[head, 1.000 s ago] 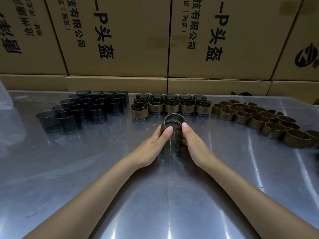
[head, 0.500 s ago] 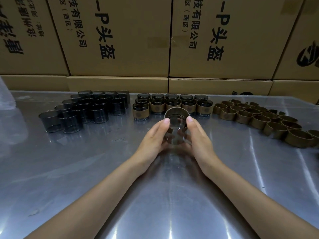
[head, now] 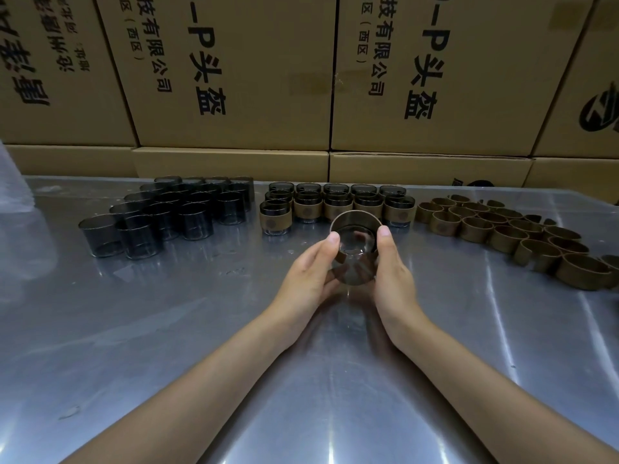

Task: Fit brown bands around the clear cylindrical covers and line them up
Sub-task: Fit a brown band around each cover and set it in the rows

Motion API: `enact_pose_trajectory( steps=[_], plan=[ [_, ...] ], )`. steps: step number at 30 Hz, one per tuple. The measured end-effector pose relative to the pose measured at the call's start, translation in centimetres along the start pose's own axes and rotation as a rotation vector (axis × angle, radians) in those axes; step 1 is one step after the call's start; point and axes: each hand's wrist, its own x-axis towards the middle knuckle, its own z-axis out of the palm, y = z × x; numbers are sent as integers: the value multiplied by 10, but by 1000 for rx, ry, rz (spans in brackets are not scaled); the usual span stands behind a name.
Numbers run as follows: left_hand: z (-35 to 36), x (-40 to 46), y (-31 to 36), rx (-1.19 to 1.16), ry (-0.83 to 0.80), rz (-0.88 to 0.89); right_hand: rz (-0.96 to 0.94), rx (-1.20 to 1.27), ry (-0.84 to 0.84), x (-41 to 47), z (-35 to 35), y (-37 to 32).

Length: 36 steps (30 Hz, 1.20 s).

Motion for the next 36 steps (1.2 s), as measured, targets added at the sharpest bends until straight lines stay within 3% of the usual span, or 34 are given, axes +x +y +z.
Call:
enact_pose_trajectory(
  steps=[9, 15, 20, 24, 29, 36],
  plan=[
    [3, 1, -1, -68, 32, -61, -84, 10, 78, -2, 3, -1],
    [0, 4, 0, -128, 15, -105, -62, 67, 41, 1, 3, 1],
    [-11, 7, 1, -110, 24, -87, 158, 242, -140, 7, -4, -5],
    [-25, 9, 9, -91, -7, -112, 267, 230, -344, 12, -19, -13],
    [-37, 9, 16, -26, -125, -326, 312, 313, -473, 15, -31, -15],
    [-39, 7, 14, -157, -269, -330, 342, 487, -625, 17, -42, -10]
  ],
)
